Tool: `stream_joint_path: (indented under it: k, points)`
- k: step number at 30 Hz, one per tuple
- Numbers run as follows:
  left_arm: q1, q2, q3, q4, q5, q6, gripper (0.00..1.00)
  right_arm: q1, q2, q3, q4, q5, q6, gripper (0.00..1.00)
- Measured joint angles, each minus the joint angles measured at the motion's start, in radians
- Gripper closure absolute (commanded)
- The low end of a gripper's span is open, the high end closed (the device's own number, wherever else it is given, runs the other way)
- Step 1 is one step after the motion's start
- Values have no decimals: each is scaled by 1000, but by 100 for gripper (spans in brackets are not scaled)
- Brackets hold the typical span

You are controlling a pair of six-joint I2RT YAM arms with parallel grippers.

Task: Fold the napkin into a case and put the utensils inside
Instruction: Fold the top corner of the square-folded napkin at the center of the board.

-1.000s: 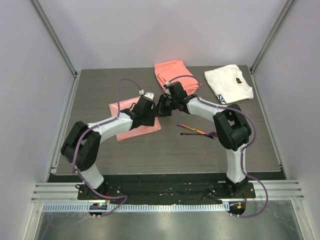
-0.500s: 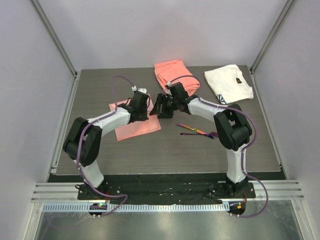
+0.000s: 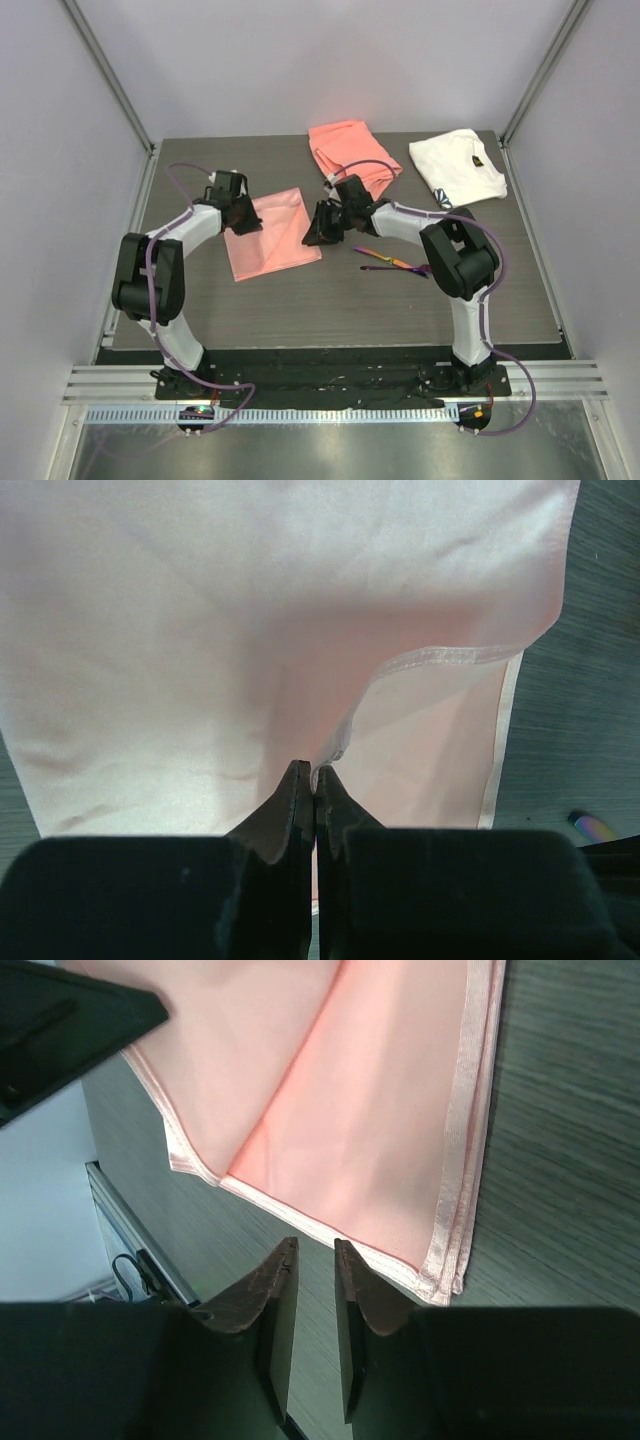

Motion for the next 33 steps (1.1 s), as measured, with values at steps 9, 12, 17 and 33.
stream_joint_path:
  k: [9,12,17,33]
  points:
    - [122,21,56,-30,62,-18,98,6,70,-24,21,-6,1,73]
    - [143,46,106,-55,70,-17,98,6,71,-26,23,1,-1,77]
    - [162,86,176,-87,72,-13,98,6,71,-34,33,12,0,78]
    - [198,214,287,-164,70,9,98,6,71,-44,55,12,0,80]
